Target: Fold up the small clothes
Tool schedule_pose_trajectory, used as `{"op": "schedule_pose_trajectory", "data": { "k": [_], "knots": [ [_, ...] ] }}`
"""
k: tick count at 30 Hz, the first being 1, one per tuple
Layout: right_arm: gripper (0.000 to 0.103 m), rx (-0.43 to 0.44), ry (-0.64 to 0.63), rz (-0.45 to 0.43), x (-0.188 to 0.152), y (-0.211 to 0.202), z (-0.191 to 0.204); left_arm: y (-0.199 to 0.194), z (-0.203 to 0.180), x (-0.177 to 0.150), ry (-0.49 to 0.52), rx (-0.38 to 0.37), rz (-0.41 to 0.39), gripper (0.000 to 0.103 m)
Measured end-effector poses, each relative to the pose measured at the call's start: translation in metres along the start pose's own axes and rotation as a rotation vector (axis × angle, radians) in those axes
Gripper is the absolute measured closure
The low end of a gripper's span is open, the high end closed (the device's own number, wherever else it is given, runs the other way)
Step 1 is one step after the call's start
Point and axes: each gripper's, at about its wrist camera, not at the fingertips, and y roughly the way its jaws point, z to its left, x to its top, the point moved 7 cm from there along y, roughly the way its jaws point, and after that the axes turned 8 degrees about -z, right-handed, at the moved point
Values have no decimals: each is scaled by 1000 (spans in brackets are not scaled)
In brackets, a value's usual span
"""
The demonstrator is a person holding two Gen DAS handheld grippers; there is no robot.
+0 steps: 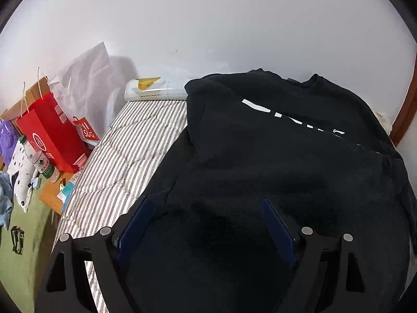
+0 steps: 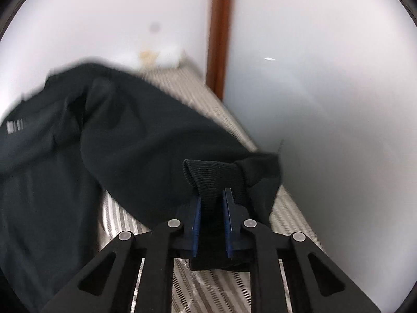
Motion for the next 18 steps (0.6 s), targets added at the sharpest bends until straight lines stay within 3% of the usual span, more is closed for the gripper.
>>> {"op": "schedule_pose_trajectory", "data": {
  "k": [5, 10, 14, 18],
  "knots": [
    [91, -6, 118, -69, 42, -31, -33, -8, 15, -4, -48, -26, -6, 18],
    [92, -35, 130, -174, 106, -62, -34, -16, 33, -10, -85, -43, -8, 18],
    [92, 15, 112, -259, 171, -77, 1, -18, 50, -13, -119, -51, -15, 18],
    [92, 106, 11, -356, 216, -111, 74, -17, 67, -13, -166, -71, -21, 18]
  ]
}}
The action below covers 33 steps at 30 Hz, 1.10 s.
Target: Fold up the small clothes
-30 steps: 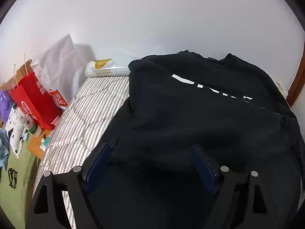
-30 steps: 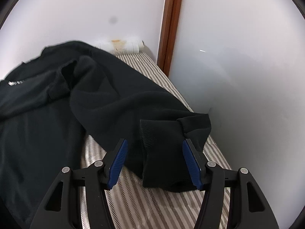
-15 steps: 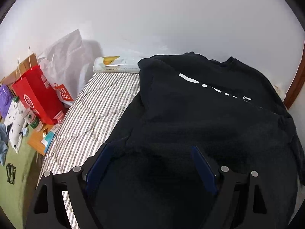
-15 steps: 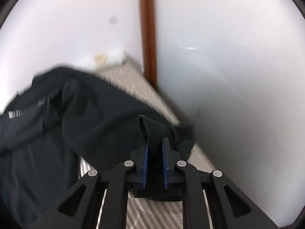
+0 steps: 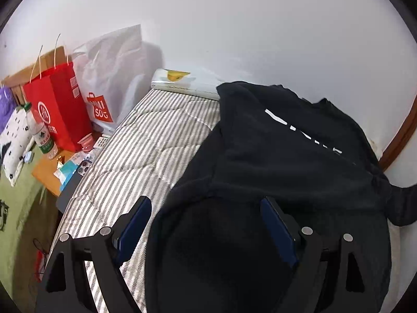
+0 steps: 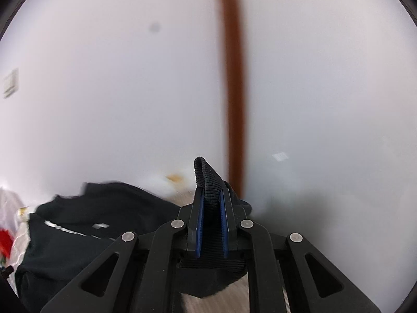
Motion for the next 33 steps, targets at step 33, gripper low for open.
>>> {"op": "schedule_pose_trajectory", "data": {
  "k": [33],
  "knots": [
    [90, 628, -359, 295, -173, 47, 418, 29, 19, 14, 46, -85, -20, 18]
  ]
}}
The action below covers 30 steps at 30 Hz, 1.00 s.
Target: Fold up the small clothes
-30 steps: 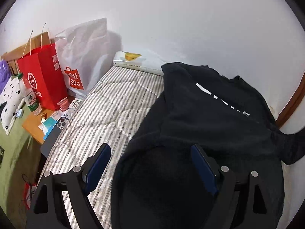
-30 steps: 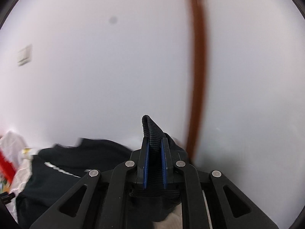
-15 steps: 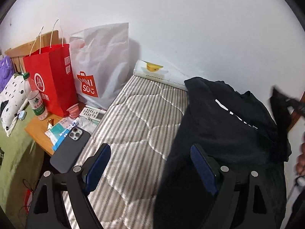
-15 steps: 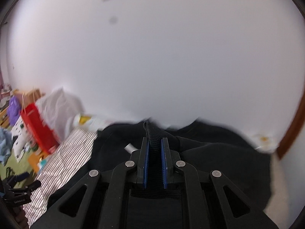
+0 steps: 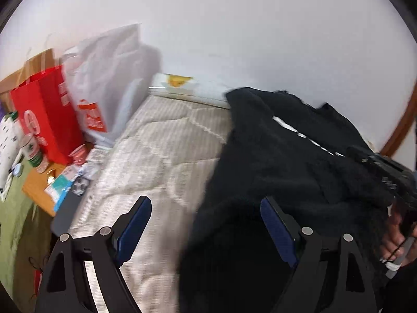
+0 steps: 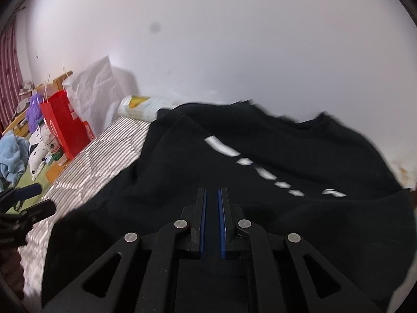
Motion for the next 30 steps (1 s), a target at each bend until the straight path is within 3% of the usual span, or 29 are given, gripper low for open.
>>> {"op": "schedule_pose_trajectory", "data": {
  "k": [1, 3, 5, 10, 14, 16, 20, 22, 30],
  "knots": [
    [88, -18, 3, -17, 2, -16, -16, 2, -11, 0, 9, -16, 2, 18],
    [72, -75, 22, -47, 4, -49, -56, 6, -35, 1, 24, -57, 7, 18],
    [65, -128, 47, -58, -5, -74, -91, 13, -63, 2, 40, -99, 18, 18],
    [64, -308, 91, -38, -45, -128, -186, 37, -133, -1, 101, -159, 48, 19],
    [63, -379, 188, -7, -84, -153, -251, 57, -165, -8, 112, -184, 82, 20],
    [63, -388, 238, 2, -101, -156, -273, 69, -173, -13, 104, -187, 111, 20],
    [63, -387, 322, 20, -131, -147, -302, 91, -186, -24, 109, -186, 173, 36],
    [63, -371, 371, 20, -142, -138, -311, 99, -192, -30, 109, -182, 189, 36],
    [62, -335, 446, 91, -163, -102, -322, 109, -213, -34, 186, -125, 141, 39]
  ]
}}
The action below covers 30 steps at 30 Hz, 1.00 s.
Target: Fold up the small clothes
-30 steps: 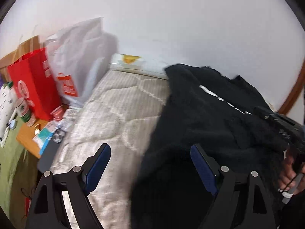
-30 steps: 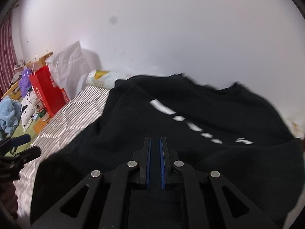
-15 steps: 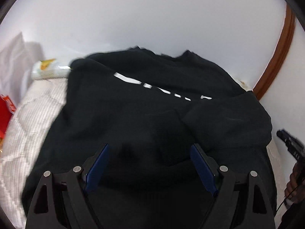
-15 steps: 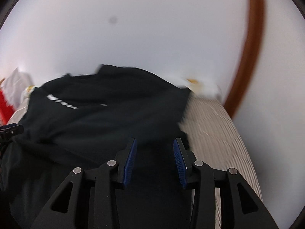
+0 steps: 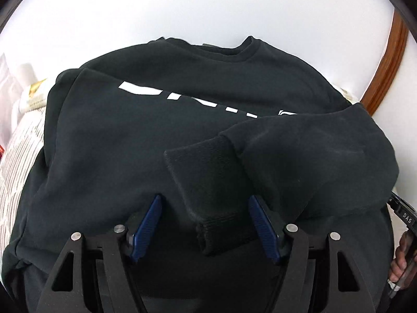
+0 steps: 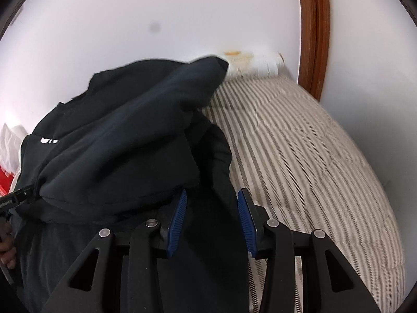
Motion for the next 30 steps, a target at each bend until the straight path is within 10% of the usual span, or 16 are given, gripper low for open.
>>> {"op": "schedule_pose_trajectory", "data": {
  "k": [5, 16, 18, 21, 26, 30],
  "knots": [
    [59, -4, -21, 10, 3, 6, 4, -12, -5, 10, 44, 34, -38, 96],
    [61, -9, -10, 17, 34, 44, 9, -110, 49, 78, -93, 1, -308, 97],
    [88, -16, -11, 9, 38, 45, 8, -120, 60, 79, -89, 39, -324, 97],
    [89, 3, 7, -48, 43, 30, 7, -120, 75, 81, -104, 57, -322, 97],
    [89, 63, 44, -195, 59, -15, -3, -115, 97, 73, -141, 46, -295, 97],
    [69, -10, 46, -84, 42, 4, -12, -102, 106, 60, -154, 34, -252, 97]
  ]
}}
